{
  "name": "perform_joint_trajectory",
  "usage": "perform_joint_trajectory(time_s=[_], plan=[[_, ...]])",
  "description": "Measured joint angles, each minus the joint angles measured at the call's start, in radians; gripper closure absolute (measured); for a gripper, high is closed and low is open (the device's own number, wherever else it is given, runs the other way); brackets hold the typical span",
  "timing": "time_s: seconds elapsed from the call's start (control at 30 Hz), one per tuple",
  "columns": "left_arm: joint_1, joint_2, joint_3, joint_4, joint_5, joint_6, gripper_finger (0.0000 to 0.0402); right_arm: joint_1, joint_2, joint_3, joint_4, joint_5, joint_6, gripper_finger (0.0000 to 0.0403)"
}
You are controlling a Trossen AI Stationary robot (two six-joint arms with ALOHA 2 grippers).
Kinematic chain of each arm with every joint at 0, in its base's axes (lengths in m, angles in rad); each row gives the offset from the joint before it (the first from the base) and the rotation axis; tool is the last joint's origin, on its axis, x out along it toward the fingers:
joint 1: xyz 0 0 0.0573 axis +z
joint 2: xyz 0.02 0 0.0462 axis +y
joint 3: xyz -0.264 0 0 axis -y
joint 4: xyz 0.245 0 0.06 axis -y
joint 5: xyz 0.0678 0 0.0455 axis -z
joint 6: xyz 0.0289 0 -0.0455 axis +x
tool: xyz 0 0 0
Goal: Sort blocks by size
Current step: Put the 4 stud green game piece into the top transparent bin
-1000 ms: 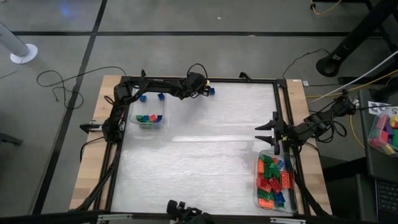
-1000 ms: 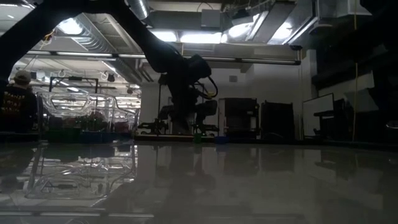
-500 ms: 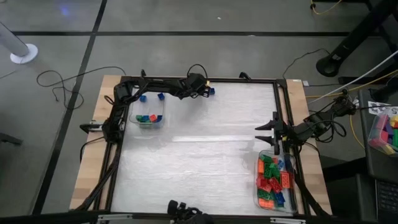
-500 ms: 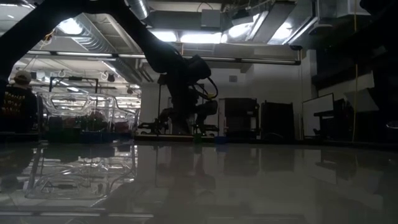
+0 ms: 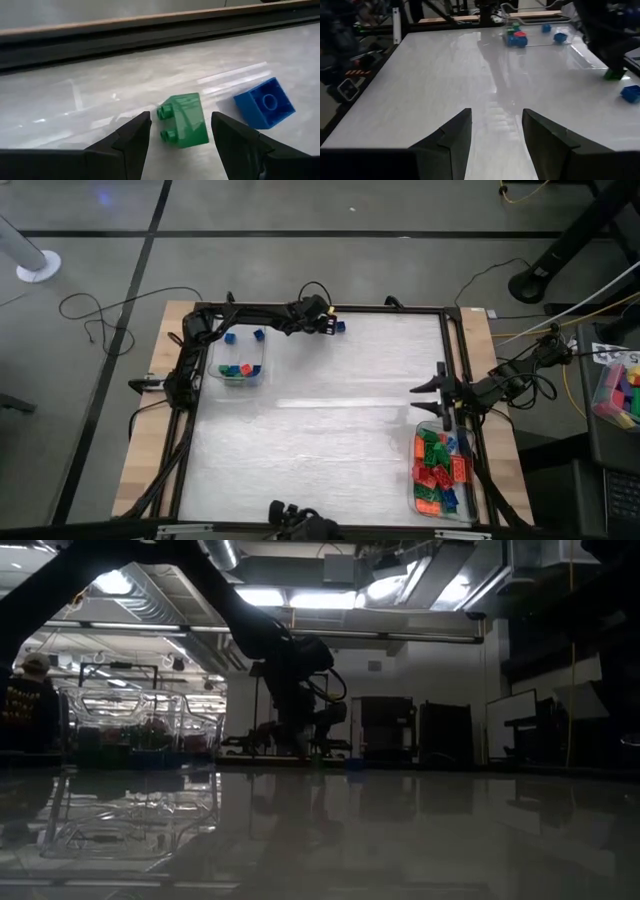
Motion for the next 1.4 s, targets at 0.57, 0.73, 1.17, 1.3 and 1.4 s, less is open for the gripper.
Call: perform_joint_trajectory(time_s=[0.57,0.73,1.17,1.3,1.4], plan=[[0.06,0.0,0.0,-0.018,0.092,0.018,0.0204,0.001,0.0,0.0,0.0,-0.029,-0.001,0.0228],[0.067,0.0,0.0,-0.017,0.116,0.026,0.0206,0.001,0.0,0.0,0.0,-0.029,-0.001,0.0228],[0.086,0.0,0.0,-0.032,0.154,0.005,0.0322,0.001,0.0,0.0,0.0,-0.029,-0.001,0.0228],[0.086,-0.004,0.0,-0.032,0.185,-0.002,0.0323,0.001,0.0,0.0,0.0,-0.029,-0.001,0.0228],[0.086,-0.029,0.0,-0.035,0.259,-0.011,0.0316,0.001,0.0,0.0,0.0,-0.029,-0.001,0.0228]])
